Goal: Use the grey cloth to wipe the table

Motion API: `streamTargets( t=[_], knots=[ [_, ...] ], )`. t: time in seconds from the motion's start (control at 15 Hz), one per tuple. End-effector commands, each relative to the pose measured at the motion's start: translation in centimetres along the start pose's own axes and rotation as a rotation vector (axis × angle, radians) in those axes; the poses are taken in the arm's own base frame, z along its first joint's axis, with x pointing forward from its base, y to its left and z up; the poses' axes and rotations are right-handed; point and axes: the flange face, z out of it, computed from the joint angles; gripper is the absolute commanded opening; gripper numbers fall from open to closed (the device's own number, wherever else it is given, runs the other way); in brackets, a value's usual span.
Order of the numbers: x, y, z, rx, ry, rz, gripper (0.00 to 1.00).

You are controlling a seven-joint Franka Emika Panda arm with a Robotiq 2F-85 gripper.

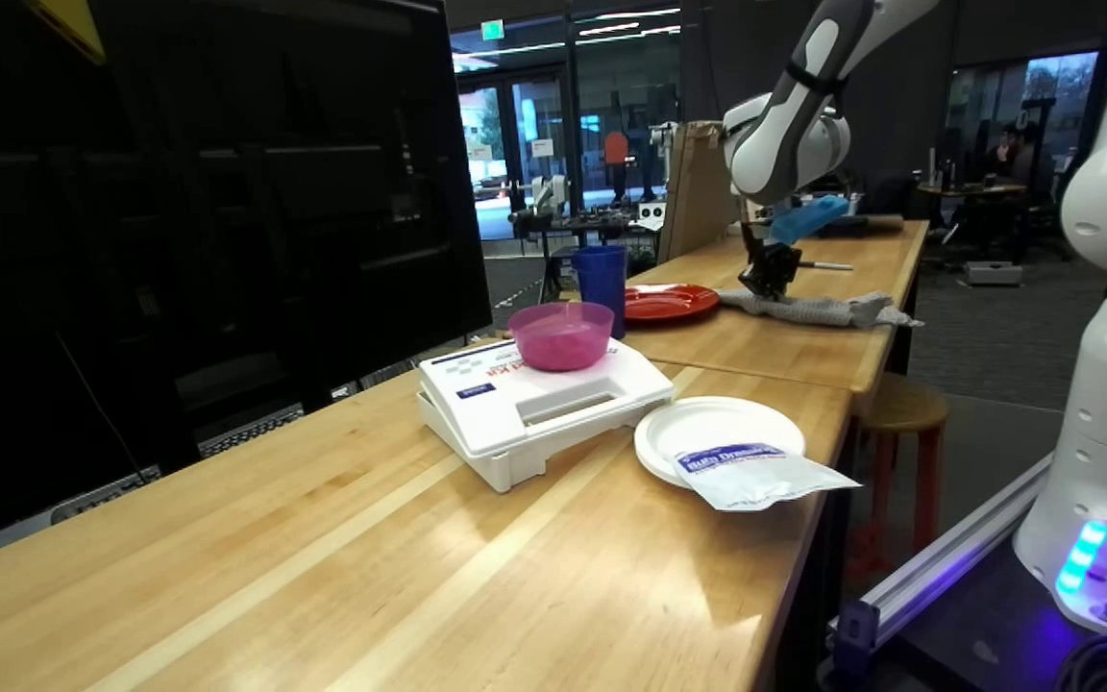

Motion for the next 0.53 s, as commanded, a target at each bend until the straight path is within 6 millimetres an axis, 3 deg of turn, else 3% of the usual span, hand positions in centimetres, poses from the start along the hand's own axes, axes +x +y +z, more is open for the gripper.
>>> streamTargets(
  t=[0.0,0.47],
  knots=[
    [-2.2,-1.5,1.1,0.041,-0.084,-0.060,0.02],
    [-3.3,-2.8,0.3,0.148,-0.171,-0.087,0.02]
  ],
)
